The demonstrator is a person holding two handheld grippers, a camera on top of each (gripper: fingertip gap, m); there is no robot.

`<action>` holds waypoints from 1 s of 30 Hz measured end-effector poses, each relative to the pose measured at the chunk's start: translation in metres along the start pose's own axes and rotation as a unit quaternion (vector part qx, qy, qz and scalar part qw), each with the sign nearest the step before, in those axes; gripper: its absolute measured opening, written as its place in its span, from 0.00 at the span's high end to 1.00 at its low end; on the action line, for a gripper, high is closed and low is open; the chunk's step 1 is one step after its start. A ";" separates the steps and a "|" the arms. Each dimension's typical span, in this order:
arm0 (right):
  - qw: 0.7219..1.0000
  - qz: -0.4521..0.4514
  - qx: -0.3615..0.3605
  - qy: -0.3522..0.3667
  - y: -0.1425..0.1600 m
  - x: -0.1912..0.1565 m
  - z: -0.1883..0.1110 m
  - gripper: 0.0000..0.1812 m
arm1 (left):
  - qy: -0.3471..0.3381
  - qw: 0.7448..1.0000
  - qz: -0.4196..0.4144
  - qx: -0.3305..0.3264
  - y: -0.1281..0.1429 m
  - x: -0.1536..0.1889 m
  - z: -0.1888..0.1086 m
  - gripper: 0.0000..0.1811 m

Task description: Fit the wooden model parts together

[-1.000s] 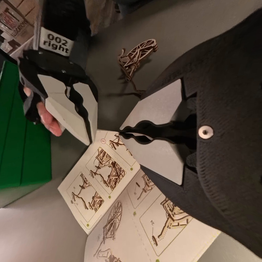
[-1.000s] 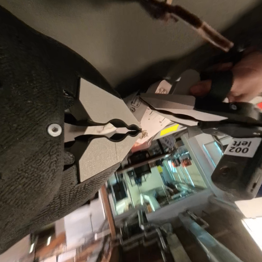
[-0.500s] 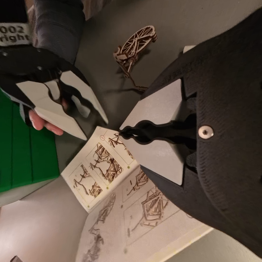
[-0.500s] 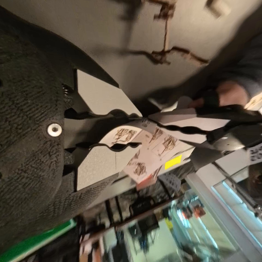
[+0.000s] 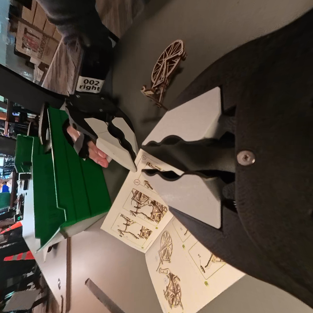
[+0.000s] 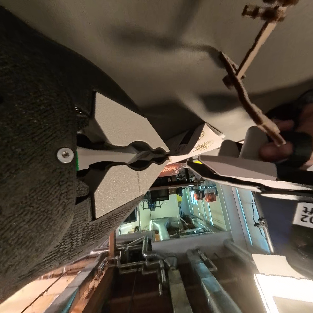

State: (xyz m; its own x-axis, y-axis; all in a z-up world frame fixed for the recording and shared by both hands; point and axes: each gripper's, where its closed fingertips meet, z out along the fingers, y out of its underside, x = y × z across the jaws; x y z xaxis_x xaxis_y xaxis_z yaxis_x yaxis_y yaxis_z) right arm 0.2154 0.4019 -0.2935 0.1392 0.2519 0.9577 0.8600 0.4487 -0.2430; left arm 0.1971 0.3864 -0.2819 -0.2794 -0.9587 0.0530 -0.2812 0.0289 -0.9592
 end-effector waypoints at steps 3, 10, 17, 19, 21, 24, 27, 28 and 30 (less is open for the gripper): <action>1.000 -0.003 0.001 -0.002 -0.001 -0.001 0.000 1.00 | -0.018 0.999 0.028 0.000 0.000 0.000 0.001 0.88; 1.000 -0.002 0.003 -0.004 -0.001 -0.002 0.001 1.00 | -0.023 0.999 0.043 -0.021 0.005 0.001 0.005 0.91; 1.000 -0.001 0.004 -0.005 -0.001 -0.002 0.001 1.00 | 0.000 0.999 0.040 -0.021 0.005 0.006 0.006 0.94; 1.000 -0.001 0.004 -0.006 -0.002 -0.003 0.001 1.00 | 0.004 0.999 0.038 -0.024 0.006 0.006 0.006 0.94; 1.000 -0.002 0.005 -0.006 -0.002 -0.003 0.001 1.00 | 0.005 0.999 0.037 -0.027 0.006 0.007 0.007 0.94; 1.000 -0.002 0.005 -0.007 -0.002 -0.003 0.001 1.00 | 0.004 0.999 0.034 -0.030 0.007 0.006 0.007 0.98; 1.000 -0.001 0.005 -0.007 -0.002 -0.003 0.001 1.00 | 0.008 0.999 0.031 -0.031 0.008 0.006 0.007 1.00; 1.000 -0.001 0.005 -0.008 -0.002 -0.003 0.001 1.00 | 0.010 0.999 0.031 -0.032 0.008 0.007 0.007 1.00; 1.000 -0.001 0.005 -0.008 -0.002 -0.004 0.001 1.00 | 0.017 0.999 0.034 -0.032 0.008 0.009 0.007 0.98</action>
State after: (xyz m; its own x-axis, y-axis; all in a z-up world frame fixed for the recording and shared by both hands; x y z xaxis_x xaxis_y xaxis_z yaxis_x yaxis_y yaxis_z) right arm 0.2128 0.4007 -0.2966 0.1291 0.2652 0.9555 0.8549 0.4585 -0.2428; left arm 0.1992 0.3762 -0.2910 -0.3306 -0.9438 -0.0005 -0.3179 0.1118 -0.9415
